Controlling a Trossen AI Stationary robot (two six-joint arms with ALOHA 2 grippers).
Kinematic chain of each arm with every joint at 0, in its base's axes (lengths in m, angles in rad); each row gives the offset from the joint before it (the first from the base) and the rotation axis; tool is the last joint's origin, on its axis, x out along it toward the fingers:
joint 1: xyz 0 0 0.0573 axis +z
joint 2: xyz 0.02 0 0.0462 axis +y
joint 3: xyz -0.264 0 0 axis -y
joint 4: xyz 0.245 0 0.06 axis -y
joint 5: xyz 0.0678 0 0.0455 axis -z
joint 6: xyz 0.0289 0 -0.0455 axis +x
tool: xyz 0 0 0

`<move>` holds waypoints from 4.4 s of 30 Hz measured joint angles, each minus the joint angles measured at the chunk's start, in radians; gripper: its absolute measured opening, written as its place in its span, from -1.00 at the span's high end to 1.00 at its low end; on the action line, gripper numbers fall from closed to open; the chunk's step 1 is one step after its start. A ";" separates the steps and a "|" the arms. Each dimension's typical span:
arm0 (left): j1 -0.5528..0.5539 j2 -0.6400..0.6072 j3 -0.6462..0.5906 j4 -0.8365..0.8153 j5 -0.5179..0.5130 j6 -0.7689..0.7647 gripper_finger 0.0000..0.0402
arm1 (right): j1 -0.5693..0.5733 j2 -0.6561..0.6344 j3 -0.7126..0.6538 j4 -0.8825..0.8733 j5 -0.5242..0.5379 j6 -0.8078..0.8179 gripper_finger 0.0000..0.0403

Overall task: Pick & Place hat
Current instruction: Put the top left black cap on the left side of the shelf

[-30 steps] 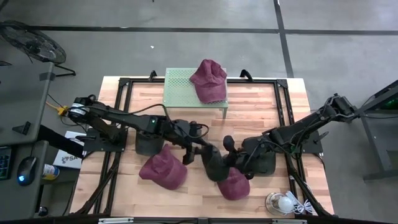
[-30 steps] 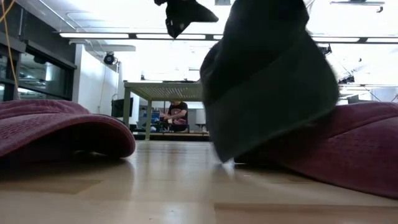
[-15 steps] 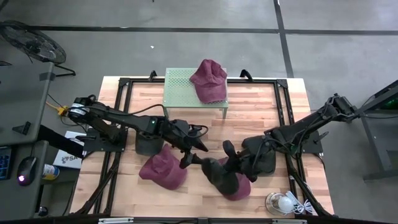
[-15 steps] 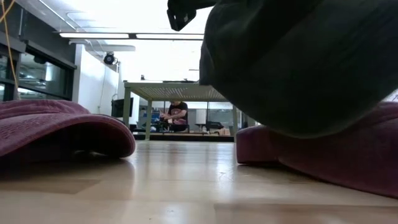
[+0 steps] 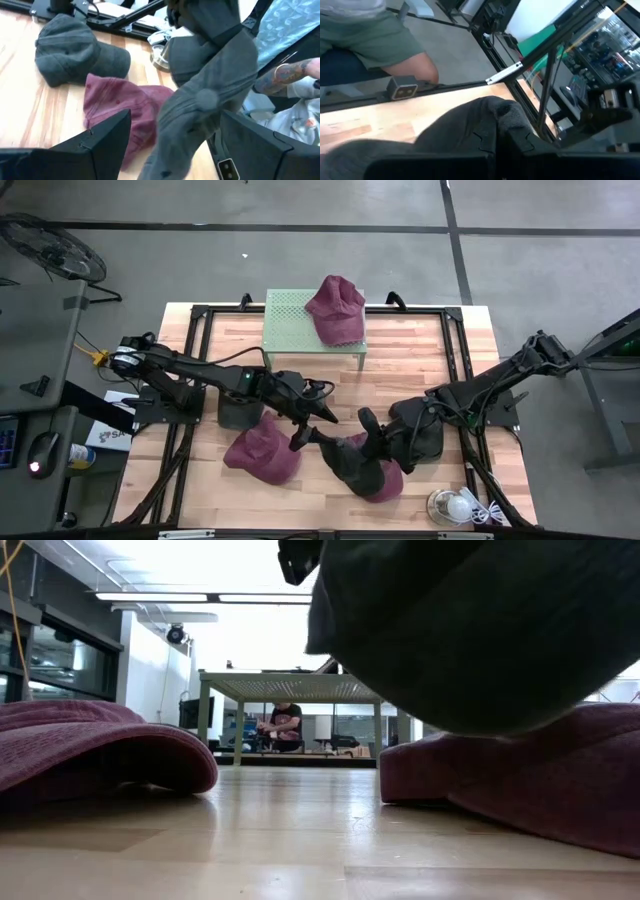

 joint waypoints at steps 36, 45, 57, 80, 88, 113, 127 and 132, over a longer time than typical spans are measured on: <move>-0.065 0.000 0.000 0.020 -0.046 0.085 -0.48 | -0.050 0.010 -0.001 0.038 -0.010 0.098 1.00; -0.065 0.000 0.000 0.022 -0.046 0.053 -0.39 | -0.061 0.010 -0.001 0.037 0.015 0.100 1.00; -0.066 0.000 0.000 -0.054 -0.137 0.059 0.28 | -0.061 0.010 -0.001 0.045 0.013 0.099 1.00; -0.066 0.000 0.000 -0.110 -0.197 0.071 0.99 | -0.061 0.010 -0.001 0.062 0.099 0.200 0.97; -0.066 -0.002 0.000 -0.137 -0.227 0.052 0.99 | -0.056 0.008 -0.001 0.067 0.274 0.318 0.58; -0.067 -0.310 0.000 -0.454 -0.318 -0.004 1.00 | 0.022 0.000 0.000 -0.152 0.774 0.645 -0.03; -0.065 -0.492 0.001 -0.511 -0.480 0.167 1.00 | 0.023 0.004 -0.053 -0.173 0.777 0.876 -0.03; -0.065 -0.517 0.070 -0.598 -0.523 0.236 1.00 | 0.022 0.004 -0.091 -0.161 0.779 0.927 -0.03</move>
